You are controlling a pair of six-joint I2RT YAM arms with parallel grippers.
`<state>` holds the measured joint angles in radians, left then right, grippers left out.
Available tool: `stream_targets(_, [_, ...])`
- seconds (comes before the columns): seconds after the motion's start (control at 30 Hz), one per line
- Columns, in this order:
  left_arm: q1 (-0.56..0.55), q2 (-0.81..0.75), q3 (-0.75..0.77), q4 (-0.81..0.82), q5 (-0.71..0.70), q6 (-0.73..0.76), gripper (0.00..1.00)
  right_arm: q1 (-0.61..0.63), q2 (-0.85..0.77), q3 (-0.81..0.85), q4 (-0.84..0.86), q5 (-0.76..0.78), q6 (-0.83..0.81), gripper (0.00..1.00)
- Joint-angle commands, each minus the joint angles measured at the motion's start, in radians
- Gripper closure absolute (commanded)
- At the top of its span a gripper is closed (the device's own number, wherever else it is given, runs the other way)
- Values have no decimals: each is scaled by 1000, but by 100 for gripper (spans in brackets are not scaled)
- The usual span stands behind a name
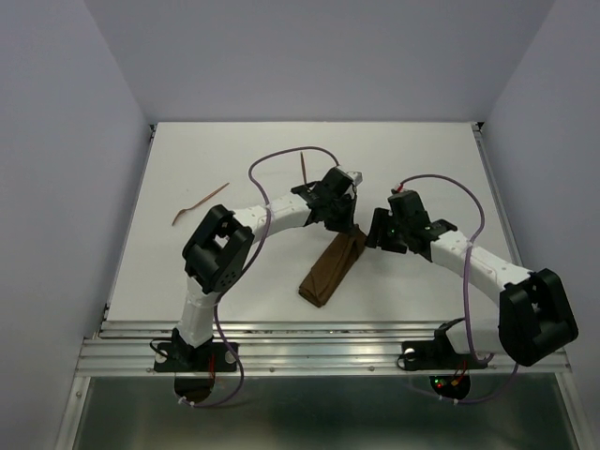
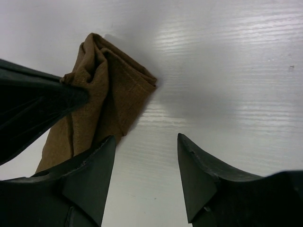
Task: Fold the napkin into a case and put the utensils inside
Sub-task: Stuff the top corner of the smaller-rectangle-folded napkin into the folded napkin.
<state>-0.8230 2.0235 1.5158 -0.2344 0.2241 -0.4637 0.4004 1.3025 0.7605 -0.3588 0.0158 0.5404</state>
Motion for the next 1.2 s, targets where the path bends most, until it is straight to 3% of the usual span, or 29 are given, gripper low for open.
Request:
stream_targets(0.0, [7, -63, -3, 60, 66, 8, 100, 51, 17, 51, 12, 76, -30, 41])
stream_targets(0.2, [7, -54, -11, 70, 87, -13, 100, 132, 66, 71, 21, 113, -26, 51])
stream_targets(0.9, [16, -63, -37, 95, 118, -26, 100, 163, 234, 157, 49, 173, -65, 61])
stream_targets(1.17, [18, -69, -46, 99, 124, -24, 100, 163, 253, 157, 47, 213, -56, 78])
